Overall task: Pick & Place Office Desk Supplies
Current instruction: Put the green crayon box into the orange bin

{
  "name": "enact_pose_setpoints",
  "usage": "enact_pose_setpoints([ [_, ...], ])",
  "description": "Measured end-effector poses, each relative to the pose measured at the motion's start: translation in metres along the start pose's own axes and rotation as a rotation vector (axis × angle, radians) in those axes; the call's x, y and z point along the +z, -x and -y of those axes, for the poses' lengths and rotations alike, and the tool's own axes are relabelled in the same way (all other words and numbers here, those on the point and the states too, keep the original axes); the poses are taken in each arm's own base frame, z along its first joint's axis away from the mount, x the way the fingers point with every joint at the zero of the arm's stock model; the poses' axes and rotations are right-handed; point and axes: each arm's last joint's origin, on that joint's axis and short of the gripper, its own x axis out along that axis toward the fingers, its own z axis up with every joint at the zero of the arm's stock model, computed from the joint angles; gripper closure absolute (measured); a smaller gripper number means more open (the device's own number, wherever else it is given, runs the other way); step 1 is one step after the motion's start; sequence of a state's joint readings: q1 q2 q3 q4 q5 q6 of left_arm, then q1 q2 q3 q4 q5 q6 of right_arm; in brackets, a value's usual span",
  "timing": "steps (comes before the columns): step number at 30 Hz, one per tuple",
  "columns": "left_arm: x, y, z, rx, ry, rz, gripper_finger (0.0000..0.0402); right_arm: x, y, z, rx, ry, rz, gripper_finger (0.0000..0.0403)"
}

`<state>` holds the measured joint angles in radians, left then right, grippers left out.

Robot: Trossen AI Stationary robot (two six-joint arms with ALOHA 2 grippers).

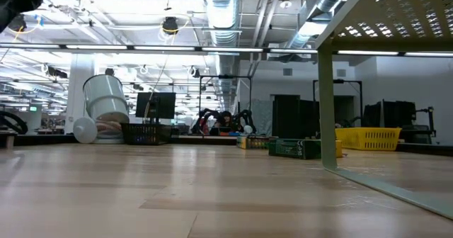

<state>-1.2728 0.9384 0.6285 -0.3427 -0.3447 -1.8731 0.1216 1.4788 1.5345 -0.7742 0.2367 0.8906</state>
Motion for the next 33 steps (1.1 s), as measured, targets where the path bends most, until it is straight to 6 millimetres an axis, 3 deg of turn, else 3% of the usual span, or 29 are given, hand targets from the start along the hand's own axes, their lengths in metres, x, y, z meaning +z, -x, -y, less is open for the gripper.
enact_pose_setpoints([
  [21, -0.017, 0.005, -0.005, 0.010, 0.036, -0.081, 0.0401, 0.003, -0.001, 0.003, -0.010, 0.000, 0.003, 0.0239],
  [33, -0.026, -0.017, -0.010, 0.061, 0.014, -0.062, 0.0401, 0.000, -0.005, 0.005, -0.020, -0.004, -0.007, 0.0239],
])
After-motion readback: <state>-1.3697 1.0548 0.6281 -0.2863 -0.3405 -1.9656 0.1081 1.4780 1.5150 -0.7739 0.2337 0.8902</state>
